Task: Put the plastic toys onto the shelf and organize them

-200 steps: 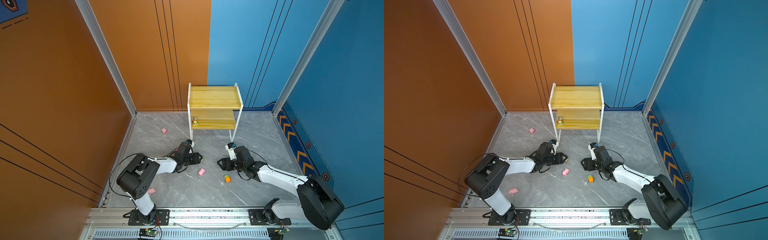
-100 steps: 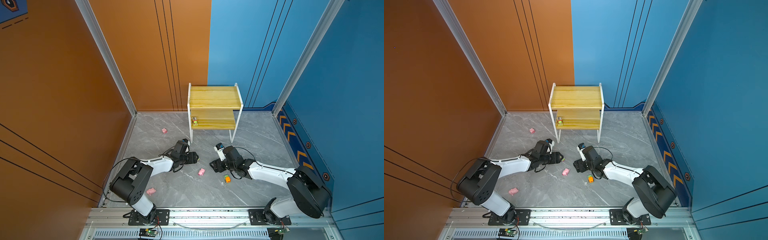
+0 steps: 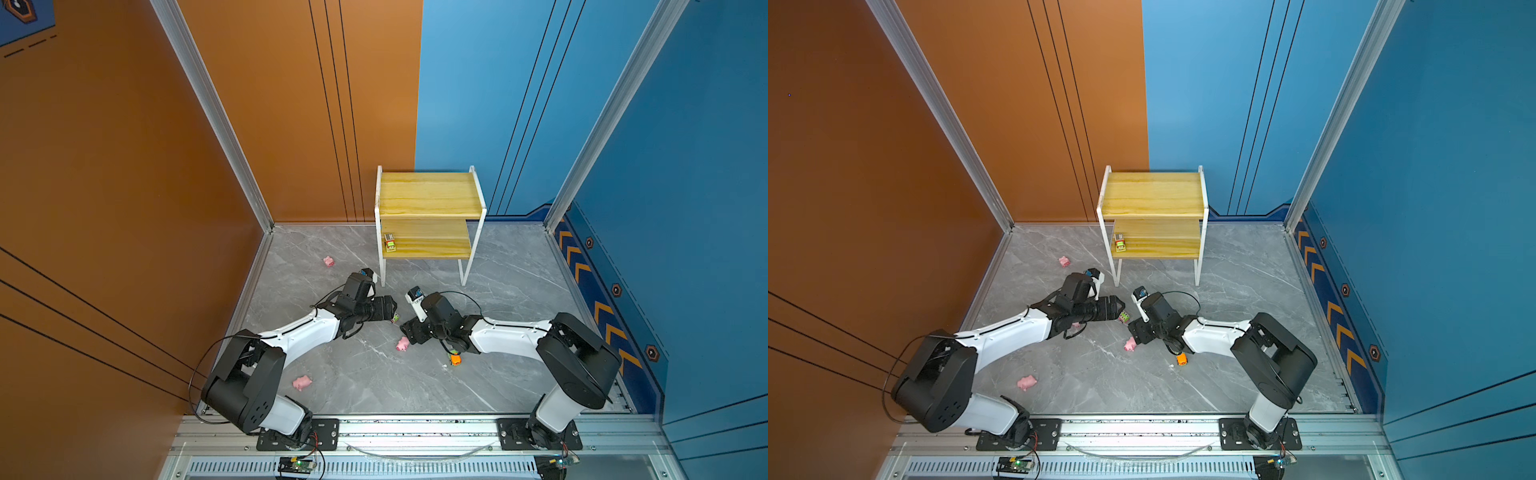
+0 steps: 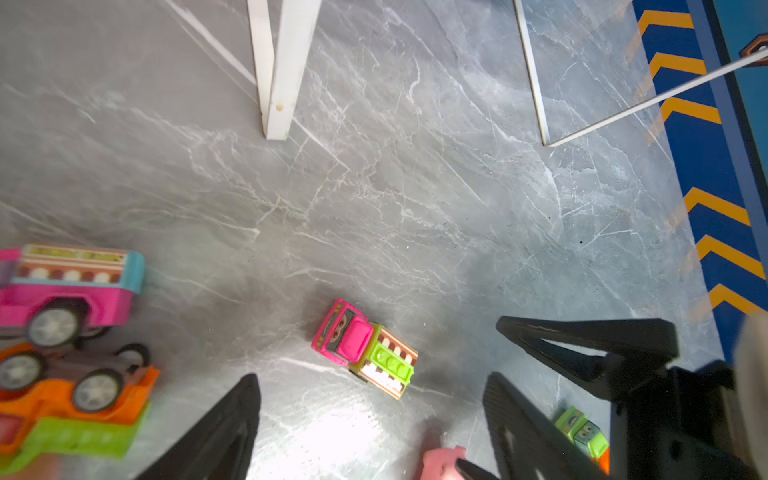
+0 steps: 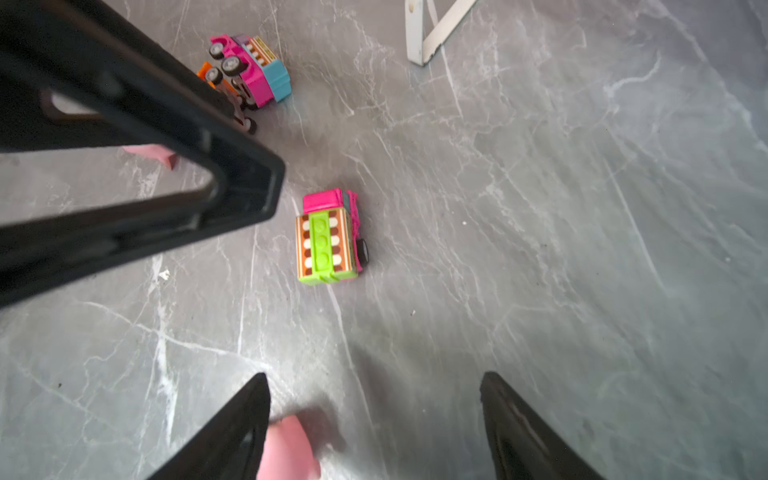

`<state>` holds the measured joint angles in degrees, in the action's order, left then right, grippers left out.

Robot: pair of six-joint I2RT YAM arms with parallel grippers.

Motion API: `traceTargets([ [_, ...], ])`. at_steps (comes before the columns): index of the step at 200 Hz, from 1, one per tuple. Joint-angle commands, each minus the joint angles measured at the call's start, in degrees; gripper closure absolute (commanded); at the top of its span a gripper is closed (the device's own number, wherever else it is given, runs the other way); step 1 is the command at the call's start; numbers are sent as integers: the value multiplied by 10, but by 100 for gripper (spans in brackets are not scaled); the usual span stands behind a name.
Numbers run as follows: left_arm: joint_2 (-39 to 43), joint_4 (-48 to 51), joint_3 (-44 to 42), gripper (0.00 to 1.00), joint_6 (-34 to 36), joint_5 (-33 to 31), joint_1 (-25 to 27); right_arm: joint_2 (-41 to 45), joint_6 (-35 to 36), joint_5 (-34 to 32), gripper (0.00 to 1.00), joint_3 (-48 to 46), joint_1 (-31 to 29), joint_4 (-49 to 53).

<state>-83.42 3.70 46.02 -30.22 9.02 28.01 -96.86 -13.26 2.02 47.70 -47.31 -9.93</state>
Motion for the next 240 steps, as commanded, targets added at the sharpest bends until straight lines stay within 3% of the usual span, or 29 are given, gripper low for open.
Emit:
traceTargets([
  [1,24,112,35,8,25,-31,-10,-25,18,-7,19,25,0,-22],
  [40,57,183,49,3,30,-51,-26,-55,30,-13,19,39,-14,-29],
  [121,92,185,16,5,36,-37,-44,-123,32,-61,19,73,-29,-19],
  [240,87,197,32,6,43,-47,-52,-148,28,-48,20,47,37,-61],
])
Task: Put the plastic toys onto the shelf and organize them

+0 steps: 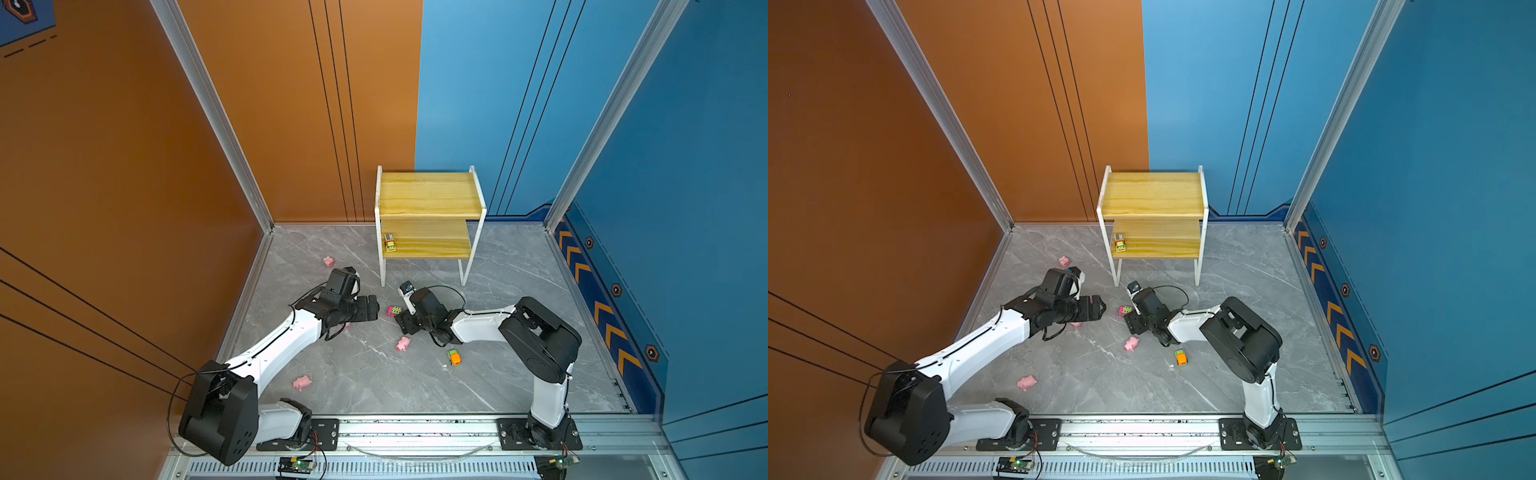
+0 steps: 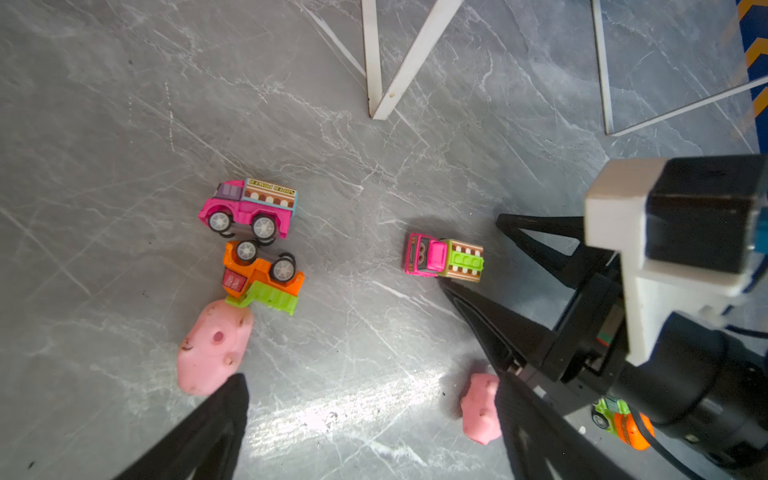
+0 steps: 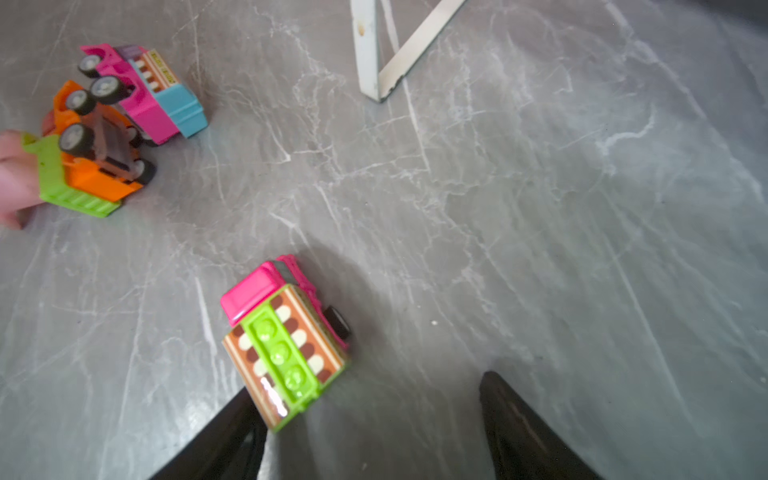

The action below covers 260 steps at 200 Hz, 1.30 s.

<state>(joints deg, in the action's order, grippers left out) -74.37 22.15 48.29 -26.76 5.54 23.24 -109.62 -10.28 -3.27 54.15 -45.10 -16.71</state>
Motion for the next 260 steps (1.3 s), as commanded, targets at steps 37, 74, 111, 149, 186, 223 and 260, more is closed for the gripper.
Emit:
traceTargets([
  [37,-19,12,19,7,8,-10,-4,-19,-1,24,21,-33,45,-12],
  [74,-38,12,28,7,20,-13,5,-27,-2,31,21,-33,74,-20],
  [111,-54,12,41,8,44,-23,28,-55,-13,41,21,6,77,-17],
  [149,-53,12,41,8,46,-26,33,-84,-20,40,21,60,62,0],
  [186,-37,15,31,8,46,-29,31,-112,-34,14,22,100,53,19],
  [223,-29,21,19,8,45,-33,30,-103,-38,2,22,98,40,20],
  [260,-41,12,23,9,69,-32,44,-26,-36,10,22,-6,44,-49],
])
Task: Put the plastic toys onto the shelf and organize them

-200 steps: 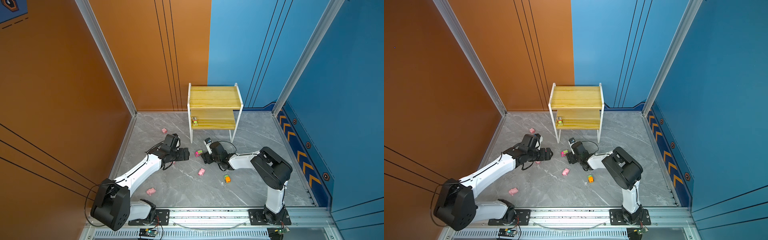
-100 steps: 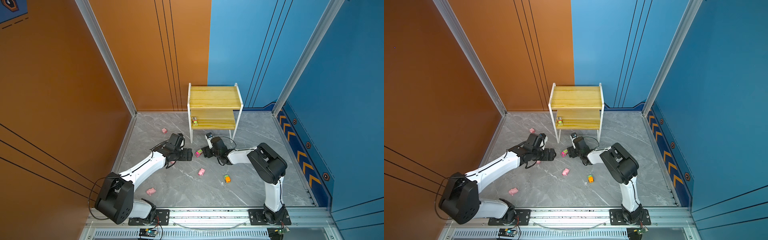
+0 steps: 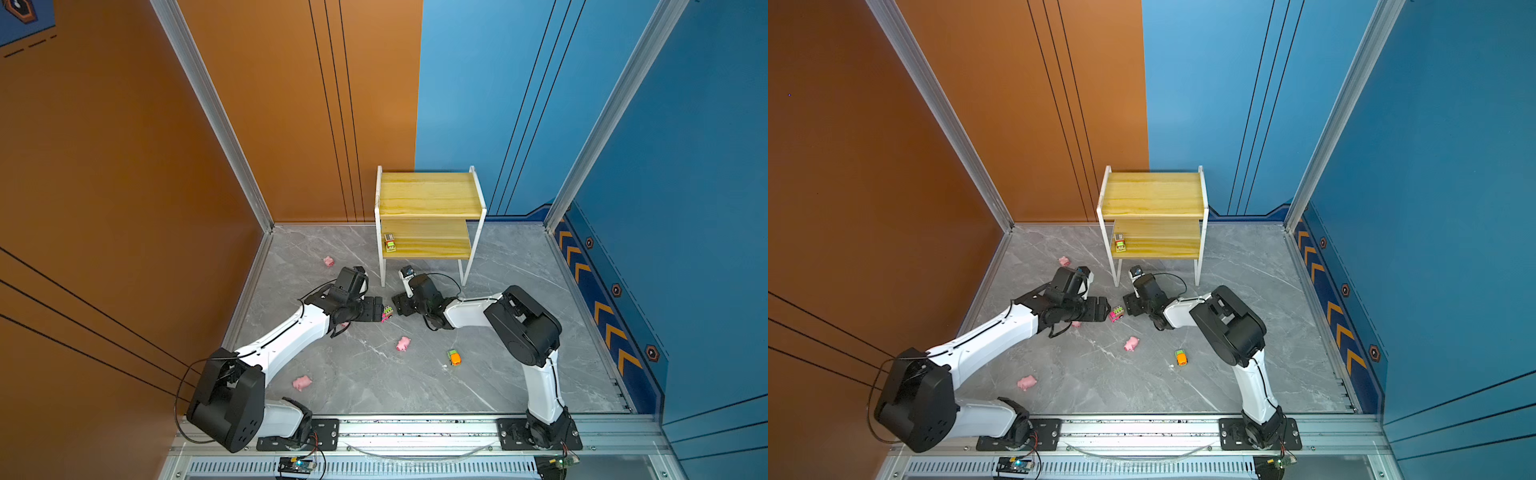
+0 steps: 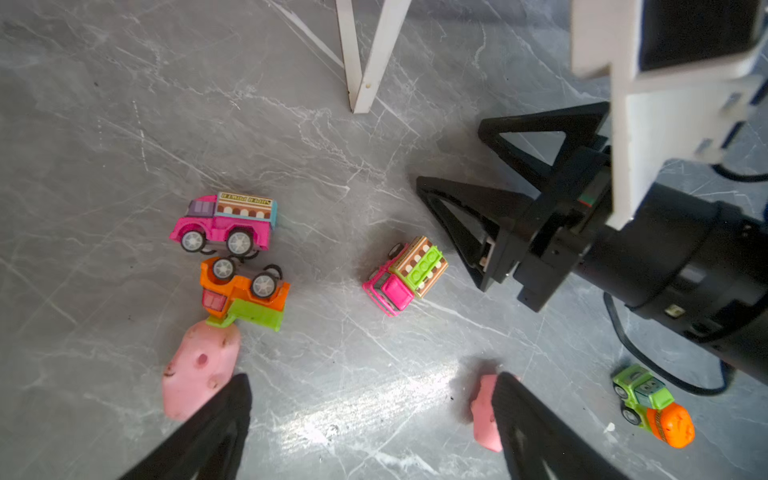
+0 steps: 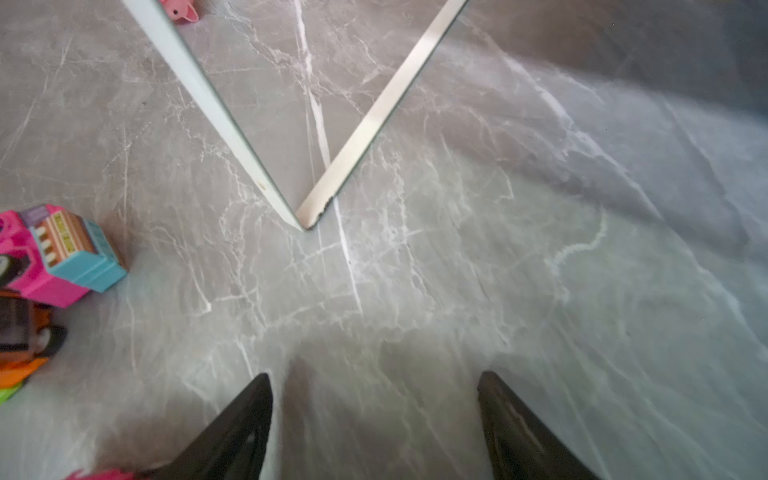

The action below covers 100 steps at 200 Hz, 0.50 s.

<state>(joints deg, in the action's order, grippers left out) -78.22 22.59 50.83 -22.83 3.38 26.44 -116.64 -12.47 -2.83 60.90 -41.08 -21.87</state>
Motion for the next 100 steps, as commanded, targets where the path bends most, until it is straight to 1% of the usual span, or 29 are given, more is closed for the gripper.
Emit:
traceTargets([
  [1,-3,7,-2,9,30,-10,13,47,-14,6,22,-76,4,0],
  [19,-13,-16,0,10,55,-8,29,91,-11,13,22,-137,4,-38],
  [42,-22,-59,-2,10,103,-4,47,151,-4,18,22,-206,5,-68],
  [73,-47,-112,-6,10,172,43,46,225,-5,32,22,-274,4,-91],
  [80,-54,-144,-8,10,184,52,42,240,-5,32,22,-286,3,-94],
  [100,-80,-159,-4,10,223,69,37,278,-5,32,22,-310,3,-95],
])
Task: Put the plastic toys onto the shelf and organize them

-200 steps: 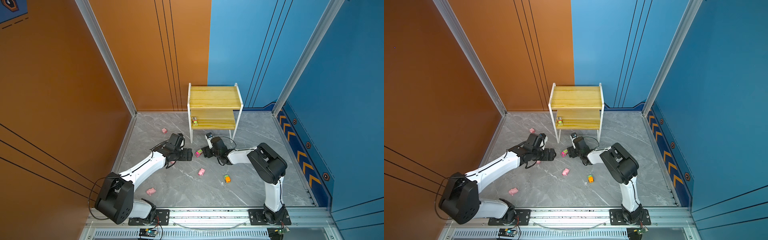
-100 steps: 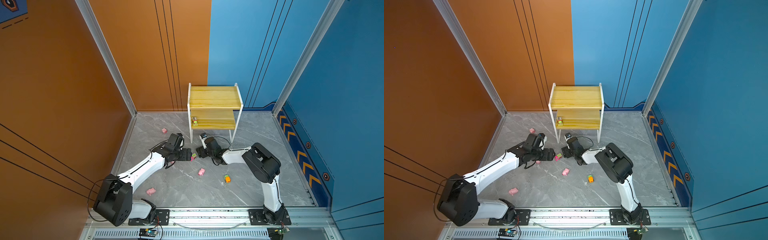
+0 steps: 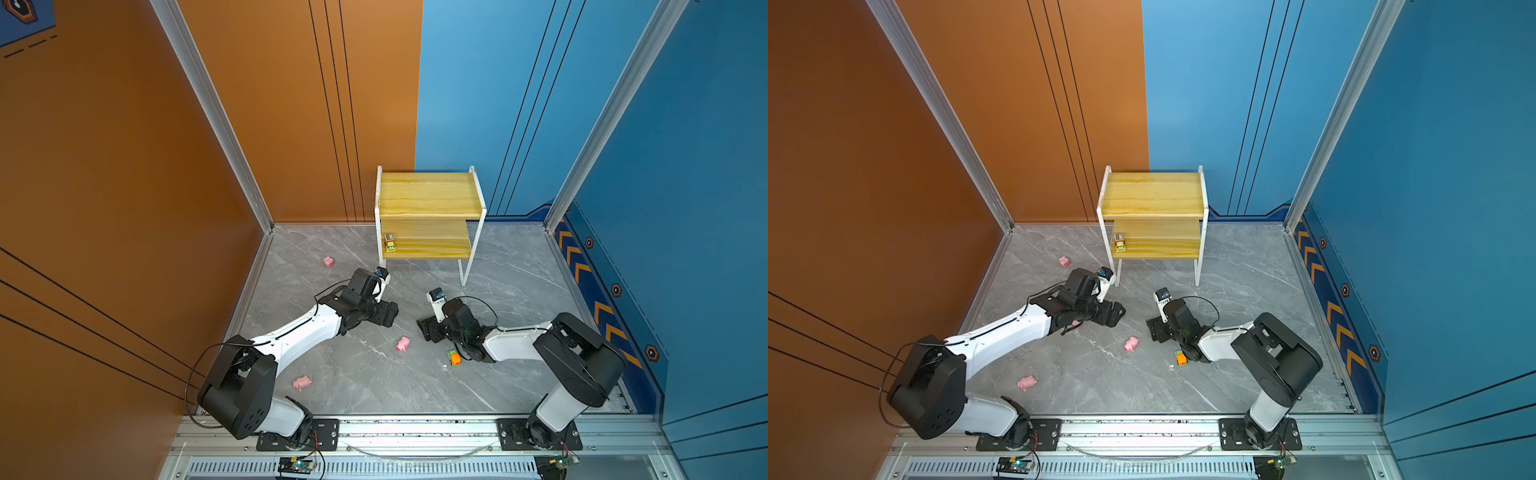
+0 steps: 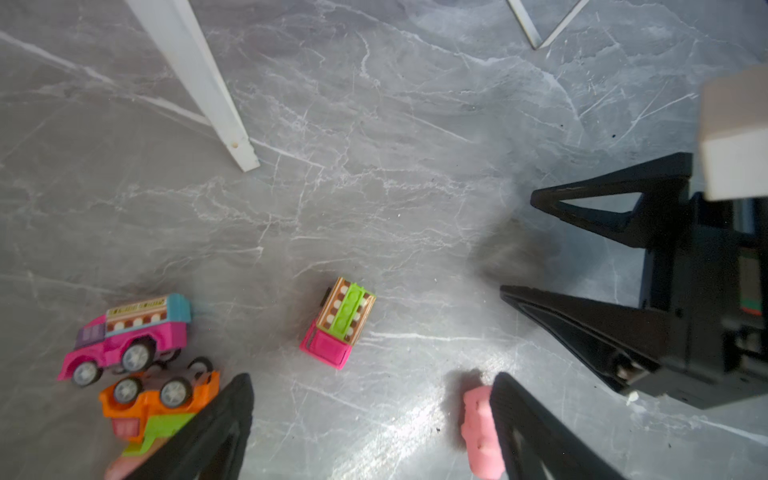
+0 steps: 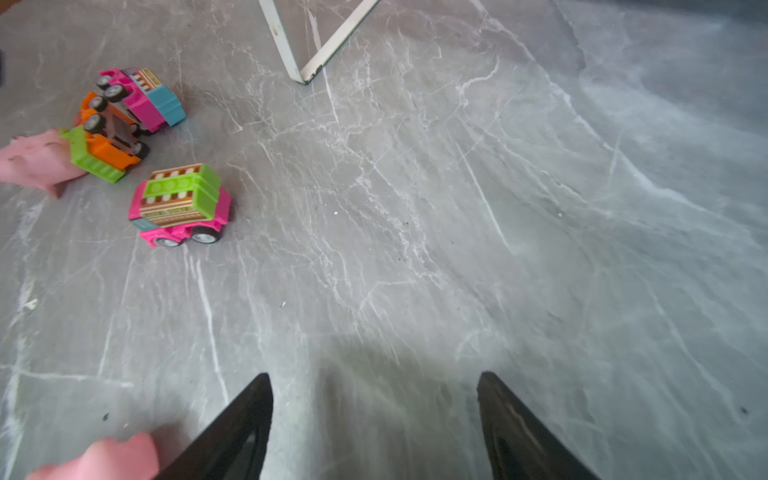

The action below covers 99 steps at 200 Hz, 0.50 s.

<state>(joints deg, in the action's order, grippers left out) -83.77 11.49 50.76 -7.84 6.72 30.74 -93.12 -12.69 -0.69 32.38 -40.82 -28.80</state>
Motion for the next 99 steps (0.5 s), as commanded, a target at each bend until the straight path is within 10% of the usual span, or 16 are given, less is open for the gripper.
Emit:
traceTargets([
  [1,-26,-48,-3,10,75,36,-6,44,-3,10,22,-27,0,-26],
  [99,-113,-56,2,23,102,9,0,223,10,6,22,-87,2,10],
])
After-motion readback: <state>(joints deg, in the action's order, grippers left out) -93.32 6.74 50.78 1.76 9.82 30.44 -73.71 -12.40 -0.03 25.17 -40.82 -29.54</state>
